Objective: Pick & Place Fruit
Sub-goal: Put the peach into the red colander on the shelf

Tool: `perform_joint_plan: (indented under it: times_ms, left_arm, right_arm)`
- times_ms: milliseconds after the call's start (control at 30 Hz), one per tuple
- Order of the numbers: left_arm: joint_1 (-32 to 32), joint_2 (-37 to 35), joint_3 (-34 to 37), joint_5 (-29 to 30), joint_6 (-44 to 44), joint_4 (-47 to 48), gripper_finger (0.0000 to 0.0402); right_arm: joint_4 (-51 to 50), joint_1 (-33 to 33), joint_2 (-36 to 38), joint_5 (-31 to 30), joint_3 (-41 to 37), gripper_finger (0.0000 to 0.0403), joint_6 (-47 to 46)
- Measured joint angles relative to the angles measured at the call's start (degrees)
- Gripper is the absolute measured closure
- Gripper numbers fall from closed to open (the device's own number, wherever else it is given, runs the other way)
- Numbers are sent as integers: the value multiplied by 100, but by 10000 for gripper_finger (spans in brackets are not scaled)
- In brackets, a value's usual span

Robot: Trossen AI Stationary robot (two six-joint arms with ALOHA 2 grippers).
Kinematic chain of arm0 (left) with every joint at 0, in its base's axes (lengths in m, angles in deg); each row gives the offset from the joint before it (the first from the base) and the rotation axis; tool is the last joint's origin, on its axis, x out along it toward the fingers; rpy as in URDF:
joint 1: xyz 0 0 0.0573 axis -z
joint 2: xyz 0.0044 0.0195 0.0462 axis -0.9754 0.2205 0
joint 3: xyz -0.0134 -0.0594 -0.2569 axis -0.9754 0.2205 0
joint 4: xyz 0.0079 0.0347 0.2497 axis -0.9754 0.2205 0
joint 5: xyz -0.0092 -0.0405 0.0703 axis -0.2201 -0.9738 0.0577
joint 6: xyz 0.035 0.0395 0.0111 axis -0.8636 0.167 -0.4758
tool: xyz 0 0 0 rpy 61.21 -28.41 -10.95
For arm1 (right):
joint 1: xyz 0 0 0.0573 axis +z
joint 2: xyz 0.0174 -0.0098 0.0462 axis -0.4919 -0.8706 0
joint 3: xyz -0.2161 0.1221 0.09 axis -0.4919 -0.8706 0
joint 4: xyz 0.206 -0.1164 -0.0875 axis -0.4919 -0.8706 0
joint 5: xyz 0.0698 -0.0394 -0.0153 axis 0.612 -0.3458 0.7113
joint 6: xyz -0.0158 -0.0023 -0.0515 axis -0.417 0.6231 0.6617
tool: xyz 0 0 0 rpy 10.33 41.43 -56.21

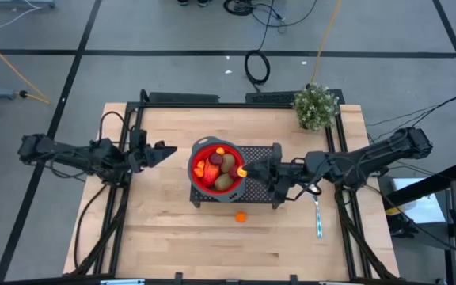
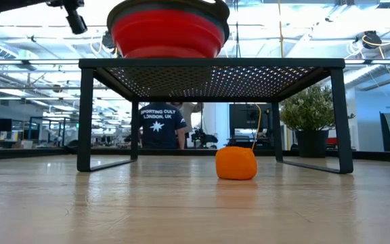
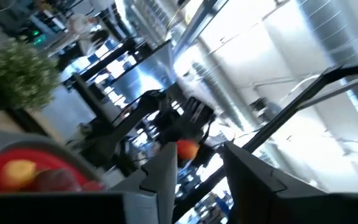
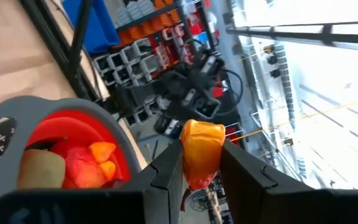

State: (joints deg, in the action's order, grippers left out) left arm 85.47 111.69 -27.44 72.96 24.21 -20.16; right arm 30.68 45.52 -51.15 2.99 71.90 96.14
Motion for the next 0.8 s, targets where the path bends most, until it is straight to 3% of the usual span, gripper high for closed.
perform_joint_plan:
  times_ms: [367,800]
  left_arm:
    - [-4,845,-788,-294,-243,-115,217]
    - [-4,1918,-2347,-562,-339,1762,197]
  right_arm:
    - [-23,-68,-538,4,486,319,392]
    - [-30,-186,-676,-84,544,319,642]
